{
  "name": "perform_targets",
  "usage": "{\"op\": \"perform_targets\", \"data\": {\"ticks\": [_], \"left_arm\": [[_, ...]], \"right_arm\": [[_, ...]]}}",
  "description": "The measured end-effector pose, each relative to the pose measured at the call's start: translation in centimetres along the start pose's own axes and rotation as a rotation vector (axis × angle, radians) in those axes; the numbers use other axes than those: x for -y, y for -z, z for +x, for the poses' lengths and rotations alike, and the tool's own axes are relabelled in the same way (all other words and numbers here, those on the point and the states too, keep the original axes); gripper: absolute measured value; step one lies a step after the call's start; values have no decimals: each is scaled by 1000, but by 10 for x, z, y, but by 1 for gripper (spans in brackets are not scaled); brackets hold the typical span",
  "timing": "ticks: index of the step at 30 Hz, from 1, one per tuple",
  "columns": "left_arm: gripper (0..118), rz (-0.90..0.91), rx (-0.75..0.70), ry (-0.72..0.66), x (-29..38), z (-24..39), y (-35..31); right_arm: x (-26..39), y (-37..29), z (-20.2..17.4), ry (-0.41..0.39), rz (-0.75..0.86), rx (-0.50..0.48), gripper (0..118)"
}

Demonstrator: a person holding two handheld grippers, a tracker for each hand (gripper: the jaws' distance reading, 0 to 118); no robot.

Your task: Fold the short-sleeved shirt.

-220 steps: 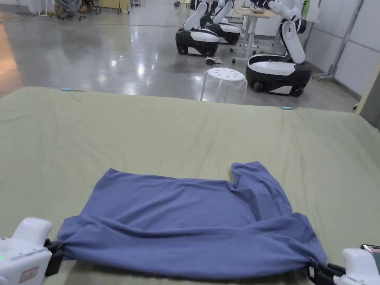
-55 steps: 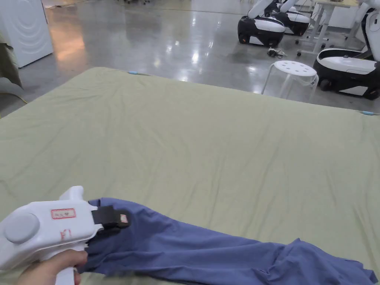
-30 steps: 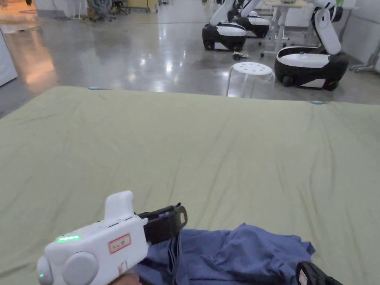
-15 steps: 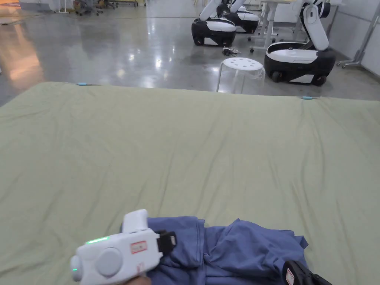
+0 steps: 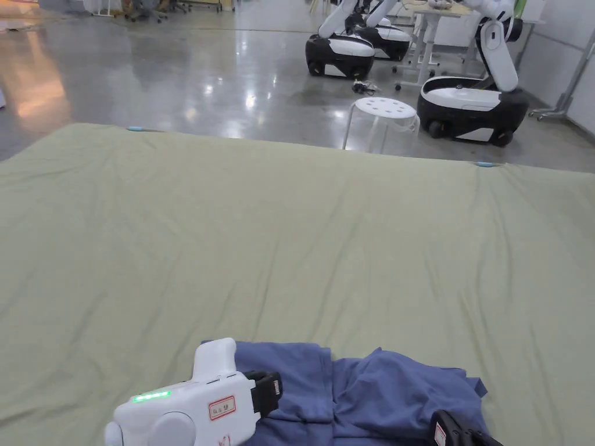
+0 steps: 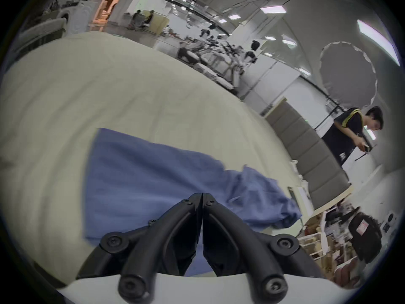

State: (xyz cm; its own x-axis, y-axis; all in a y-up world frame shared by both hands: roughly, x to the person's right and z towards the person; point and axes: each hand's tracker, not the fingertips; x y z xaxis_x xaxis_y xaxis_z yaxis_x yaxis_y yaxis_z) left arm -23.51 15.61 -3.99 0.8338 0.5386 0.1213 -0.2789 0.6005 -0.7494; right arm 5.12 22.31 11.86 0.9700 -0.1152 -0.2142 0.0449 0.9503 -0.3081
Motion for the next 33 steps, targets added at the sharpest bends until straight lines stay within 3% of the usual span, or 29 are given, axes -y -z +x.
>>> {"op": "perform_targets", "data": {"ticks": [2,4,5,6,9,13,15,17,18,22,25,26,27,28,30,31,33], "left_arm": [[15,19,44,54,0,-11,-20],[33,60,105,-10,-7,-26,-43],[67,73,164,-65,-13,-40,-54],[92,107,208,-143,-19,-58,-66],[92,97,233,-359,-41,-113,-80],[92,-77,207,-462,-51,-181,-59],[90,-240,297,-616,-45,-212,-31],[90,-223,571,-718,-36,-223,-10],[90,-264,645,-727,-37,-220,2],[90,-358,699,-575,-33,-170,56],[89,-303,709,-590,-27,-150,75],[79,-275,674,-567,-27,-147,76],[39,-266,628,-550,-28,-144,70],[10,-264,529,-535,-28,-141,65],[9,-256,308,-461,-20,-140,59],[9,-212,454,-508,-17,-145,54],[9,-197,330,-513,-23,-144,38]], "right_arm": [[4,8,-9,-6,-22,-25,4],[6,11,-17,20,-17,-62,4],[6,12,-21,40,-20,-93,4],[5,14,-25,41,-29,-103,4],[6,23,-37,16,-59,-105,4],[8,32,-49,12,-79,-123,4],[7,32,-53,30,-70,-130,4],[5,35,-55,53,-81,-146,4],[4,36,-57,47,-81,-144,4],[-5,41,-61,-2,-77,-127,4],[-12,45,-59,12,-75,-110,4],[-13,46,-58,20,-73,-101,4],[-13,46,-57,26,-70,-94,4],[-13,46,-56,30,-70,-93,4],[-12,47,-55,36,-75,-94,4],[-11,48,-55,37,-79,-94,4],[-10,47,-55,36,-84,-89,4]]}}
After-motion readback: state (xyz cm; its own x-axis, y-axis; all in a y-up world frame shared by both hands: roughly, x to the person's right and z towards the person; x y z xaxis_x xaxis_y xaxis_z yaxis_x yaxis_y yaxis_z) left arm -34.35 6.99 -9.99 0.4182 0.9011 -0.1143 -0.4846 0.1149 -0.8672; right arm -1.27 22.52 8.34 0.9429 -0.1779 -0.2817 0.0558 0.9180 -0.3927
